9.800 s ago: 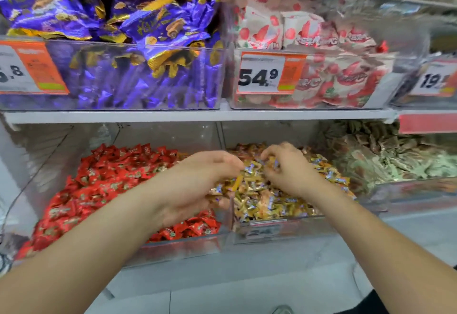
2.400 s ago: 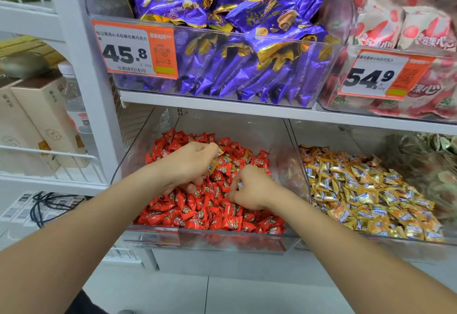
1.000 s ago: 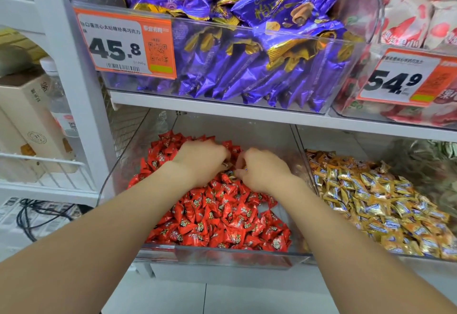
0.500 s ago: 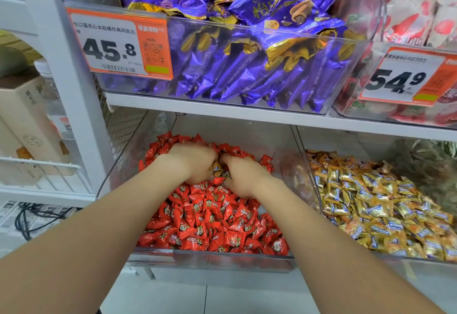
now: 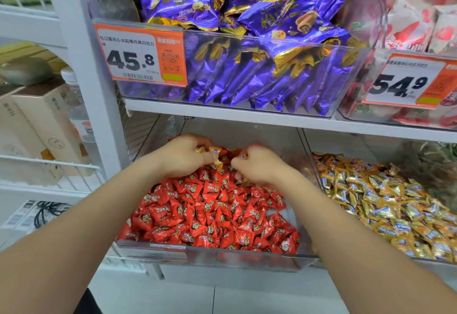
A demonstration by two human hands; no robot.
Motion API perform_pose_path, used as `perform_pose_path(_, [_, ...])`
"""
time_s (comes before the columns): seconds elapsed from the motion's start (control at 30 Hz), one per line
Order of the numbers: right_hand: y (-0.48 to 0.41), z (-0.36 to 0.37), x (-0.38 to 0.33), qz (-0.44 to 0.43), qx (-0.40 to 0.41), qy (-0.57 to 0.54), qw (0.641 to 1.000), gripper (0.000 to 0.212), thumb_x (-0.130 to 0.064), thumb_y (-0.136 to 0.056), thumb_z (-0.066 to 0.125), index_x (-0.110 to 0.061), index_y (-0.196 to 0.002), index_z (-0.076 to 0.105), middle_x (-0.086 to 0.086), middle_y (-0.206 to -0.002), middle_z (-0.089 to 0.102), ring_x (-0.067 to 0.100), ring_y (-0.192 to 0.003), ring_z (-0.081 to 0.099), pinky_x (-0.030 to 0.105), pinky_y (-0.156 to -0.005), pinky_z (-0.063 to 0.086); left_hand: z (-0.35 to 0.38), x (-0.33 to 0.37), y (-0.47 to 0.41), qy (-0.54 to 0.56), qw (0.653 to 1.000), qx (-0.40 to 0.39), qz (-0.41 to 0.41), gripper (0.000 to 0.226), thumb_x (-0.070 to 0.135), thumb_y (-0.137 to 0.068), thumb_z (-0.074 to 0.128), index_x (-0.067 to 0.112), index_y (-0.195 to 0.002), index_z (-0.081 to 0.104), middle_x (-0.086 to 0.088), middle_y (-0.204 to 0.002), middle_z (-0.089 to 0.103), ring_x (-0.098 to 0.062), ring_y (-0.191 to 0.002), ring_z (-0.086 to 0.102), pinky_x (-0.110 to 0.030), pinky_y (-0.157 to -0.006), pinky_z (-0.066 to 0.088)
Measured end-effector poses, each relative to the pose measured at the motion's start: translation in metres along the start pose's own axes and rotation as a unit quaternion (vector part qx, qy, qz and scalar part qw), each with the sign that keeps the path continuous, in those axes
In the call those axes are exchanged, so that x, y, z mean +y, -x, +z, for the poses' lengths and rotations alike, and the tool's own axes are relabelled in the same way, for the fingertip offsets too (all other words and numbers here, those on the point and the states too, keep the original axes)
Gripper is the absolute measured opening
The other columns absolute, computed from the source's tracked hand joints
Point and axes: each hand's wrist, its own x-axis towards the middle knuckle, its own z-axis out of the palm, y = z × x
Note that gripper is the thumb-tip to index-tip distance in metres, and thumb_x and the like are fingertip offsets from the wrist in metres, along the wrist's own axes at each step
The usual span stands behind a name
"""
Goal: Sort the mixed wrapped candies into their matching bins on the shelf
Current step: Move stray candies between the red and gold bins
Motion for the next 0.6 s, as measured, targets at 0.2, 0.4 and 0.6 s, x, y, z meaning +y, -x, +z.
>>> perform_pose_path(0.2, [0.007, 0.015, 0.005, -0.054, 0.046, 0.133, 0.989, 0.024, -0.027, -0.093, 0.057, -0.032, -0.111, 0.073, 0.002, -0.117, 0.074, 0.03, -0.109, 0.069, 0.04, -0.092, 0.057, -0.012, 0.003, 0.017, -0.005, 1.0, -0.011, -0.011, 0.015, 0.039, -0.104, 0.061, 0.026, -0.105, 0.067, -0.002, -0.071, 0.076, -0.004, -0.045, 0.05, -0.018, -0.046, 0.037])
perform_pose_path(0.4, [-0.005, 0.026, 0.007, -0.064, -0.029, 0.207, 0.976, 0.037, -0.041, -0.101, 0.06, -0.021, -0.132, 0.065, 0.008, -0.123, 0.069, 0.034, -0.115, 0.066, 0.044, -0.095, 0.056, -0.013, 0.01, 0.024, 0.031, 0.997, -0.019, -0.069, 0.024, 0.047, -0.102, 0.06, 0.025, -0.106, 0.069, 0.006, -0.049, 0.052, -0.013, -0.041, 0.043, -0.02, -0.041, 0.032])
perform_pose_path(0.6, [-0.021, 0.044, 0.007, -0.025, -0.016, 0.164, 0.986, 0.025, -0.039, -0.084, 0.067, -0.018, -0.097, 0.066, 0.005, -0.095, 0.067, 0.033, -0.095, 0.069, 0.035, -0.076, 0.055, -0.01, 0.015, 0.023, 0.141, 0.98, -0.05, -0.128, 0.031, 0.045, -0.096, 0.071, 0.017, -0.109, 0.073, 0.004, -0.066, 0.07, -0.008, -0.045, 0.034, -0.018, -0.044, 0.024])
